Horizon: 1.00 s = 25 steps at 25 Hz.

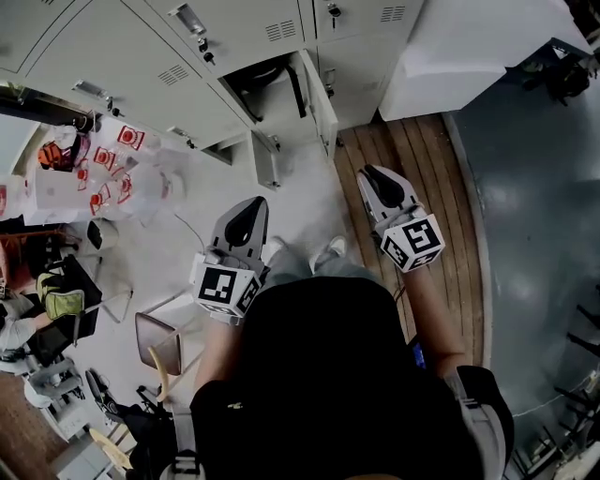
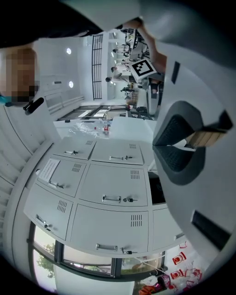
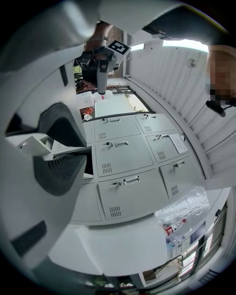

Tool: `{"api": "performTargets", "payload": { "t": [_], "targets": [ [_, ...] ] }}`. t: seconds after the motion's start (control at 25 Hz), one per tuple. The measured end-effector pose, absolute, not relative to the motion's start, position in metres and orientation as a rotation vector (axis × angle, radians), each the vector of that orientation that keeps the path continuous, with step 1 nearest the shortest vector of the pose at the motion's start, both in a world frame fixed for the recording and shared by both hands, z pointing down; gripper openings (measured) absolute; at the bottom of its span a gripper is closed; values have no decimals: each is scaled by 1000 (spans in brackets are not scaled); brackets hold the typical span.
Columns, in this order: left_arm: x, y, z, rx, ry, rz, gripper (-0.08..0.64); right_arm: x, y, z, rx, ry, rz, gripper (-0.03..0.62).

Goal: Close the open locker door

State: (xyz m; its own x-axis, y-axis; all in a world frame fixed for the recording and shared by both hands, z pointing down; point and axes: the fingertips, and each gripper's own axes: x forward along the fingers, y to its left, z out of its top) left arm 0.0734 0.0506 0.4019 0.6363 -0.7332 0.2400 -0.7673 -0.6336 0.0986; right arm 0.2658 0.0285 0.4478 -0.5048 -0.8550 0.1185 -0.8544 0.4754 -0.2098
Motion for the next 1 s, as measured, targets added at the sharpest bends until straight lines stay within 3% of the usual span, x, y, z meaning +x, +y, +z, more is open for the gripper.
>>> {"api": "performTargets", "payload": {
  "t": [0.36, 1.0],
  "targets": [
    [65, 38, 413, 2614, -1259, 270, 23, 268, -12, 488, -1586, 2752, -491, 57],
    [16, -16, 435, 2546, -1277, 306, 23, 253, -90, 586, -1660, 2892, -737, 178]
  ]
}}
